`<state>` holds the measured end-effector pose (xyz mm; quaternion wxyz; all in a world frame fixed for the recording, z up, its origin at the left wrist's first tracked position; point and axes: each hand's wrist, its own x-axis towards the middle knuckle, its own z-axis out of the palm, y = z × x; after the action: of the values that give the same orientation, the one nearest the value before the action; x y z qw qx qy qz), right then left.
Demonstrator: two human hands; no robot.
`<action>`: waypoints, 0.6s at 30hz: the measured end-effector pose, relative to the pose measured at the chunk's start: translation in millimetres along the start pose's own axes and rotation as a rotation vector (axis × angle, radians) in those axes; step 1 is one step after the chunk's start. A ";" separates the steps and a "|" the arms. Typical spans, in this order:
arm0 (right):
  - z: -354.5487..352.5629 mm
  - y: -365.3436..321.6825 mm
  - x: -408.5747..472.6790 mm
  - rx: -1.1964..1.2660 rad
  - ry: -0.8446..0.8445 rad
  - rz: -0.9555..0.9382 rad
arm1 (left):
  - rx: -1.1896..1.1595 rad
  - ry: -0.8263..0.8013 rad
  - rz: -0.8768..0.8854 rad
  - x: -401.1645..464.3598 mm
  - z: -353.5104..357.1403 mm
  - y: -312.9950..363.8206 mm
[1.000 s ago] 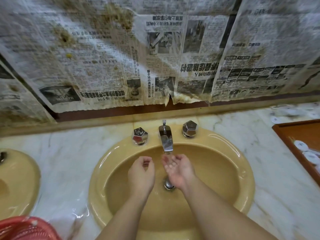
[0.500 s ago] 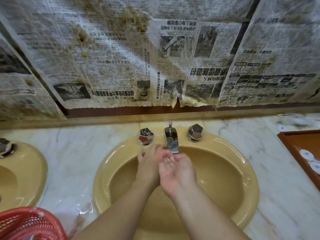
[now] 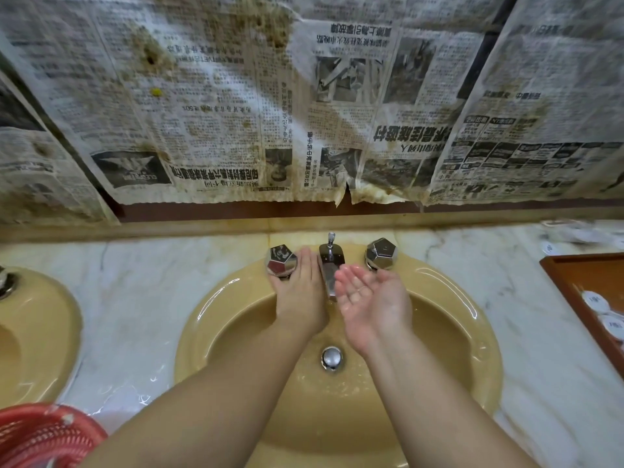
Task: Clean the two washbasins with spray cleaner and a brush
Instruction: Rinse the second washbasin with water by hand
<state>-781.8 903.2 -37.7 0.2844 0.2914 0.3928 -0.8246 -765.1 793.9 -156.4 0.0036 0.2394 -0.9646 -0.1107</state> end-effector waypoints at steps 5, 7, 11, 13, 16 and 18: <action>-32.7 12.0 23.2 -0.128 0.200 -0.084 | 0.030 -0.025 0.076 -27.7 0.6 0.5; -45.1 24.5 41.0 -0.148 0.193 0.002 | -0.049 -0.016 0.126 -47.5 -2.4 -9.7; -43.7 39.4 61.7 -0.016 0.029 0.223 | -0.155 0.053 0.076 -65.4 -14.2 -25.7; -36.8 40.3 63.8 0.103 -0.039 0.233 | -0.167 0.038 0.052 -74.7 -16.8 -27.0; -35.2 39.4 62.4 0.198 -0.066 0.208 | -0.156 0.003 0.042 -85.4 -17.1 -30.9; -43.4 43.2 61.8 0.228 -0.033 0.181 | -0.159 0.012 0.033 -88.2 -18.4 -34.9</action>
<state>-781.8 900.8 -124.7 0.3291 0.3425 0.2641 -0.8394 -669.8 800.8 -141.9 0.0304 0.2232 -0.9565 -0.1854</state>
